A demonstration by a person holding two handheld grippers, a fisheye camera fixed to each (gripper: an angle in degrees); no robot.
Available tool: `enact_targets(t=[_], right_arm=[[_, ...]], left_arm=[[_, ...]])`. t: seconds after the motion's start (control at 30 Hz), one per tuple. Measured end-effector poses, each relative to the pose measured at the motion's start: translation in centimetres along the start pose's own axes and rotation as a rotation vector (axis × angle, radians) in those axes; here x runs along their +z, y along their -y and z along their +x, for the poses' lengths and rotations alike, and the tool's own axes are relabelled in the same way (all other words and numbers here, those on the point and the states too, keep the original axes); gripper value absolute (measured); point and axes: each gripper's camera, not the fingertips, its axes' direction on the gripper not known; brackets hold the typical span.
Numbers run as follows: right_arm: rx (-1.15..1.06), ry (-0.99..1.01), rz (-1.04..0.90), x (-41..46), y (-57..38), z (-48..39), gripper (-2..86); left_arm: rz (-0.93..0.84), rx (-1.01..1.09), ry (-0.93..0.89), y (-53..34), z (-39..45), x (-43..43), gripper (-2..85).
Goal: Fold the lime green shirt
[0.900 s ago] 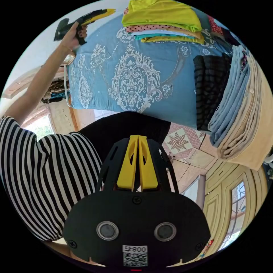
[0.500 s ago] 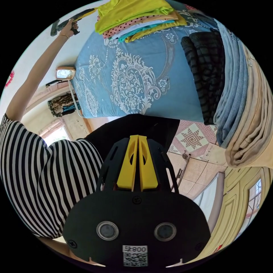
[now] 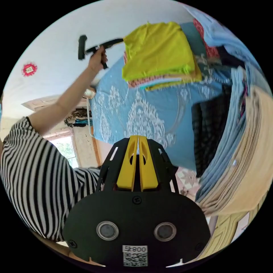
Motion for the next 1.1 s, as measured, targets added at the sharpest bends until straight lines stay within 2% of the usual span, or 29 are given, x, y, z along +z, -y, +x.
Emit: enact_targets(t=[0.1, 0.27, 0.47, 0.63, 0.77, 1.1], right_arm=[[-0.039, 0.023, 0.165, -1.5, 5.6, -0.5, 7.5], [-0.094, 0.059, 0.351, -2.1, 15.7, -2.0, 8.9], [-0.039, -0.066, 0.321, 3.8, 21.5, -3.7, 10.9], [0.046, -0.179, 0.28, 9.4, 22.0, -3.0, 8.5], [0.121, -0.165, 0.298, 13.6, 19.7, -1.3, 2.1], [0.081, -0.079, 0.414, 19.6, 11.9, -2.4, 0.1]], left_arm=[[0.059, 0.017, -0.076, -1.5, 3.2, -0.8, 1.2], [0.088, 0.038, -0.138, -4.1, 8.3, -0.8, 1.0], [0.072, 0.058, -0.175, -6.9, 13.0, 0.4, 0.9], [0.075, 0.052, -0.204, -8.6, 16.2, 1.0, 0.8], [0.066, 0.059, -0.228, -9.8, 18.5, 1.3, 0.7], [0.079, 0.012, -0.342, -17.8, 23.5, -1.7, 0.1]])
